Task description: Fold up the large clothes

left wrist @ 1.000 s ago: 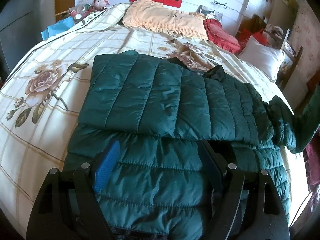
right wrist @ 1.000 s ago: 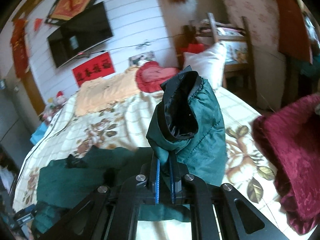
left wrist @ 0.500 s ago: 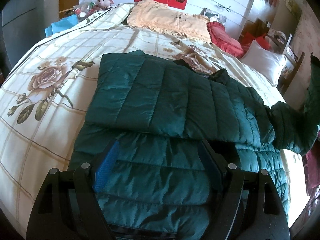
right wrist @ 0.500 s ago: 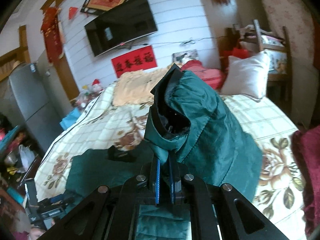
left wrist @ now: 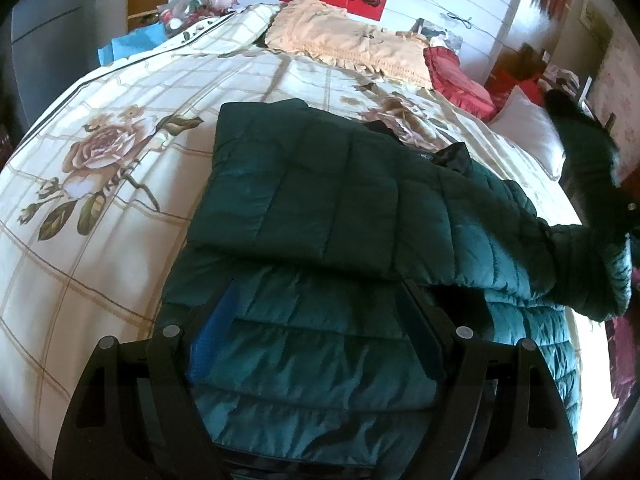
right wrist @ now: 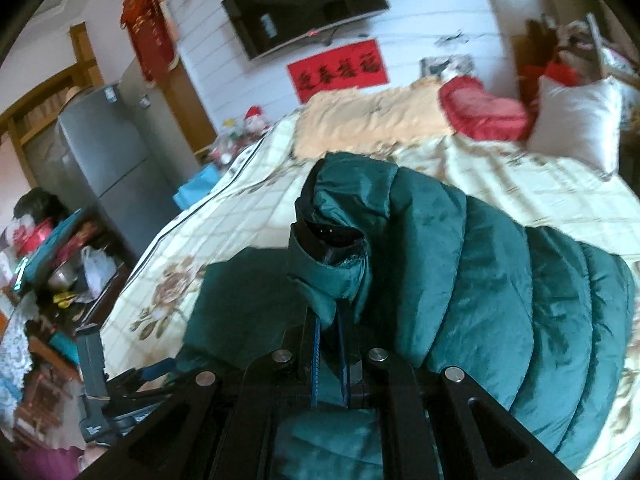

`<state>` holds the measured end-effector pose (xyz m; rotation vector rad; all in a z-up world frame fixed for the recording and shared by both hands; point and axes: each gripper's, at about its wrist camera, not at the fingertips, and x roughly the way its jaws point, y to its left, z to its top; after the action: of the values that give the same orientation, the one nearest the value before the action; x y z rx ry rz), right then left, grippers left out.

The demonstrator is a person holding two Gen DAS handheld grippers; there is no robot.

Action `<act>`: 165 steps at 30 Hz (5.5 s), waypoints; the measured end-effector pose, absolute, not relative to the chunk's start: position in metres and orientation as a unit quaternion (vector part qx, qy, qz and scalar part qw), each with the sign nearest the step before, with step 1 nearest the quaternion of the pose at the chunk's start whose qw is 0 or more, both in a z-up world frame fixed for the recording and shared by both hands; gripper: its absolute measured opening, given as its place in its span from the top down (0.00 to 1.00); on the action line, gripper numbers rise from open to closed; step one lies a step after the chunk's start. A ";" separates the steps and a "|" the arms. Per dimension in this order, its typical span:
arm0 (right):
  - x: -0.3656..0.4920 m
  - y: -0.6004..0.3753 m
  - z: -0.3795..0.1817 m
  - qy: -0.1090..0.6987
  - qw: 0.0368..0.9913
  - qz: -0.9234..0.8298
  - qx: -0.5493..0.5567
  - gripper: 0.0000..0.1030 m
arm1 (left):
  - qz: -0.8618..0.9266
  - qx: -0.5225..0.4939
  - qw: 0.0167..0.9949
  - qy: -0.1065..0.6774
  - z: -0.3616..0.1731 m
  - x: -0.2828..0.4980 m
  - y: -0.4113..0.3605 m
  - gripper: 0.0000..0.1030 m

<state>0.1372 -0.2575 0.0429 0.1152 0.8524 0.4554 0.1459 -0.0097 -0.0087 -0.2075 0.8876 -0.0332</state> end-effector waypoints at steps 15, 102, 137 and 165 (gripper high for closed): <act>0.165 -0.167 -0.047 0.508 0.807 0.292 0.072 0.93 | -0.002 -0.123 0.895 0.429 -0.013 0.145 0.018 0.22; 0.229 -0.403 -0.040 0.499 0.855 -0.022 0.143 0.76 | -0.038 -0.107 0.890 0.442 -0.019 0.215 -0.010 0.80; 0.172 -0.290 -0.003 0.437 0.897 0.072 -0.019 0.44 | -0.012 -0.091 0.915 0.393 0.015 0.215 -0.007 0.42; 0.172 -0.209 -0.035 0.455 0.882 0.117 -0.041 0.42 | 0.021 -0.040 0.907 0.419 -0.039 0.264 -0.019 0.30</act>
<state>0.1723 -0.2092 -0.0353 -0.0855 0.9478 0.2437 0.2643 -0.0189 -0.0388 -0.0826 0.8652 0.0428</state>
